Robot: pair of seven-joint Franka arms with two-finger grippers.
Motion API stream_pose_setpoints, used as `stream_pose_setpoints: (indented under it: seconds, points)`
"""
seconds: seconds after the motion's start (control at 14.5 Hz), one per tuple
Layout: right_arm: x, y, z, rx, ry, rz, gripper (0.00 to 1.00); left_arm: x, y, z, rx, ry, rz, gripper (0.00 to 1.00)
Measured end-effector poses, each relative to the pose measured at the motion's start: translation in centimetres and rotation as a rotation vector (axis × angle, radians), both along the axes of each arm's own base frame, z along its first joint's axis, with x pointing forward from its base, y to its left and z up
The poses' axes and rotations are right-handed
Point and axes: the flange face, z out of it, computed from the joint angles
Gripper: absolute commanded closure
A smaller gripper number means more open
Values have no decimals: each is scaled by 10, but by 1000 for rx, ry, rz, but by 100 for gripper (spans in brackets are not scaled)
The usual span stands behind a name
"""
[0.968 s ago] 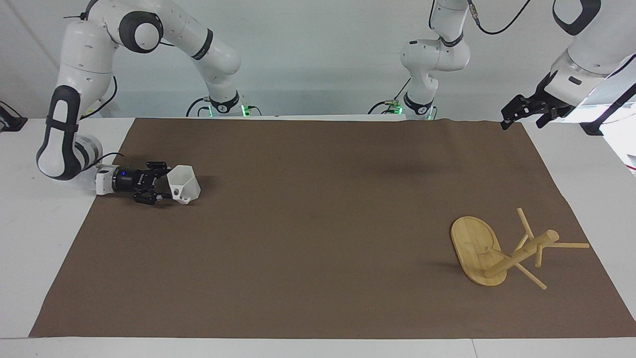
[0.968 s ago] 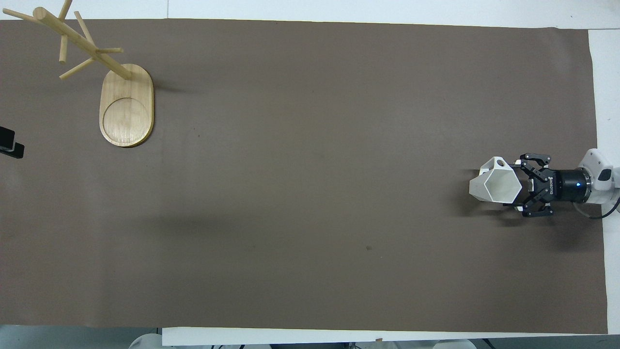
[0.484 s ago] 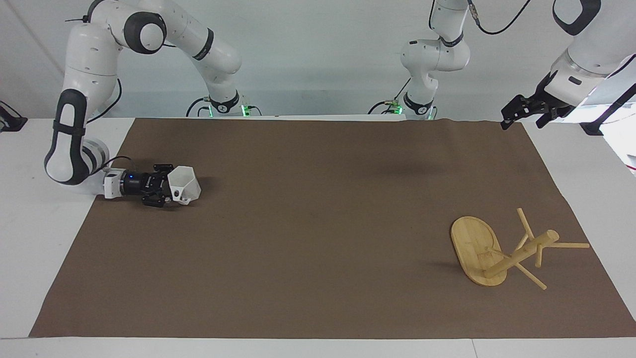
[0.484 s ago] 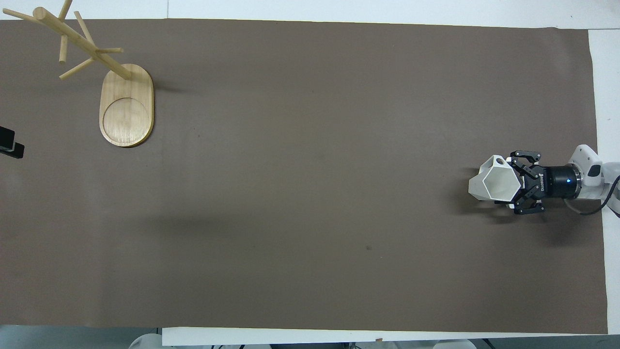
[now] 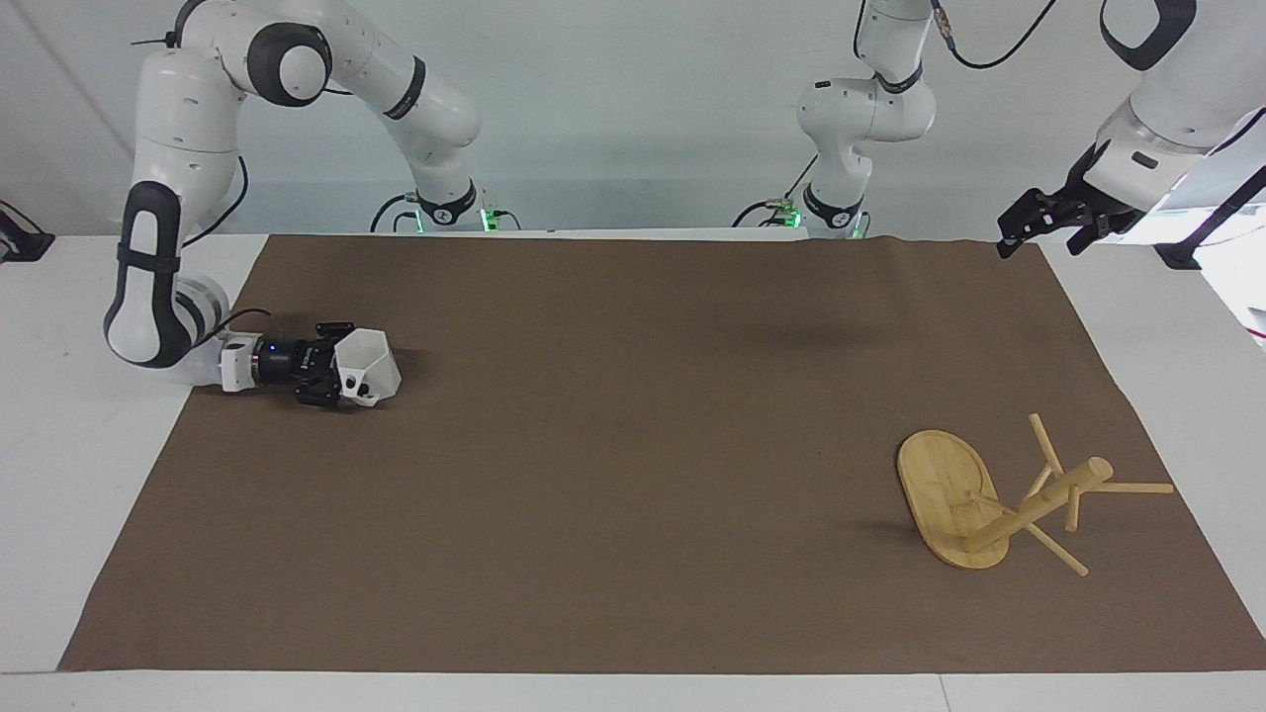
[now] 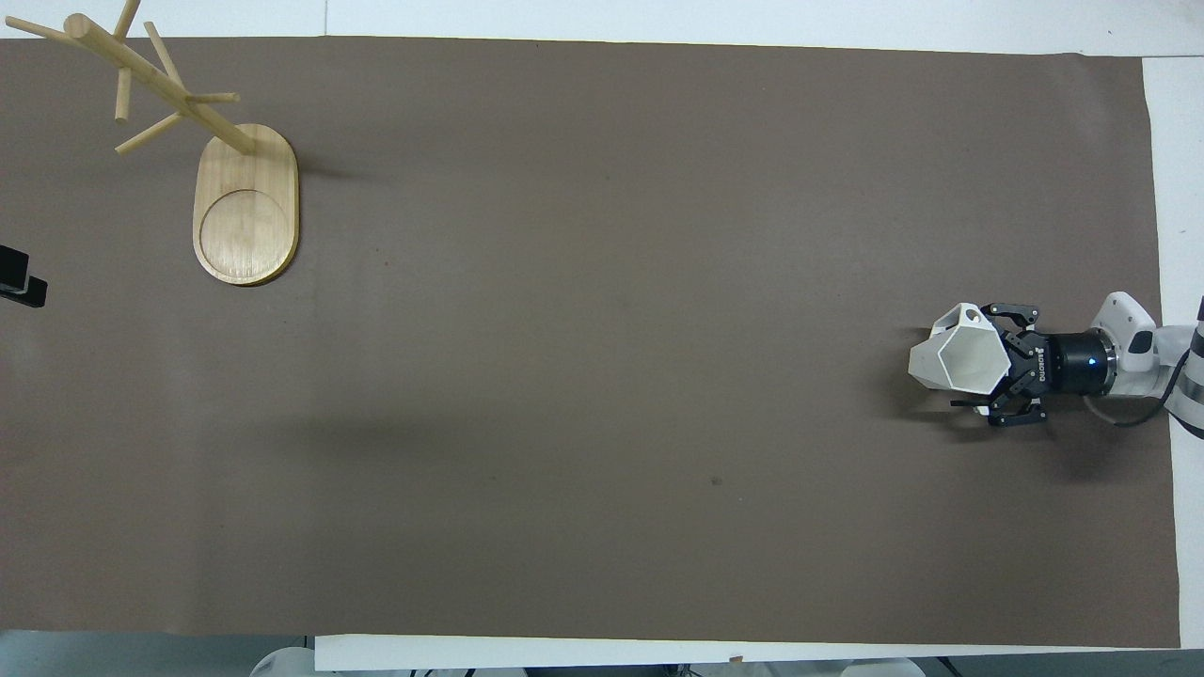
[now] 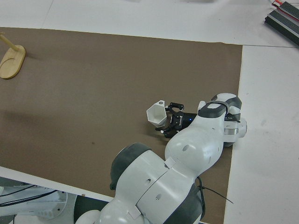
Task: Hang cup on rack
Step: 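Carry the cup with the right gripper while the left gripper approaches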
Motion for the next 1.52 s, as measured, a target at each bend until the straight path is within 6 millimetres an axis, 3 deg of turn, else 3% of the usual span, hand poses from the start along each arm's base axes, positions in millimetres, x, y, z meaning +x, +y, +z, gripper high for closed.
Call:
stream_pose_setpoints:
  seconds: [0.14,0.28,0.41,0.62,0.76,0.97,1.18,1.38,1.52]
  points:
    - [1,4,2,-1,-2,7,12,0,0,0,0,0,0,0]
    - [5,12,3,-1,-3,24,45,0,0,0,0,2,0,0]
    - [10,21,3,-3,-7,34,69,-1,0,0,0,5,0,0]
    - [20,33,9,-1,-16,31,77,-1,0,0,0,5,0,0]
    - [40,59,32,0,-5,39,77,-1,0,0,1,5,1,0]
    - [86,147,81,-4,21,33,77,0,0,0,1,4,2,0]
    - [113,258,98,10,66,-2,77,2,-9,-7,3,-10,3,0]
    - [125,371,110,8,118,-74,77,3,-44,-28,10,-23,14,0]
    - [120,440,122,34,155,-100,77,1,-75,-38,17,-33,33,0]
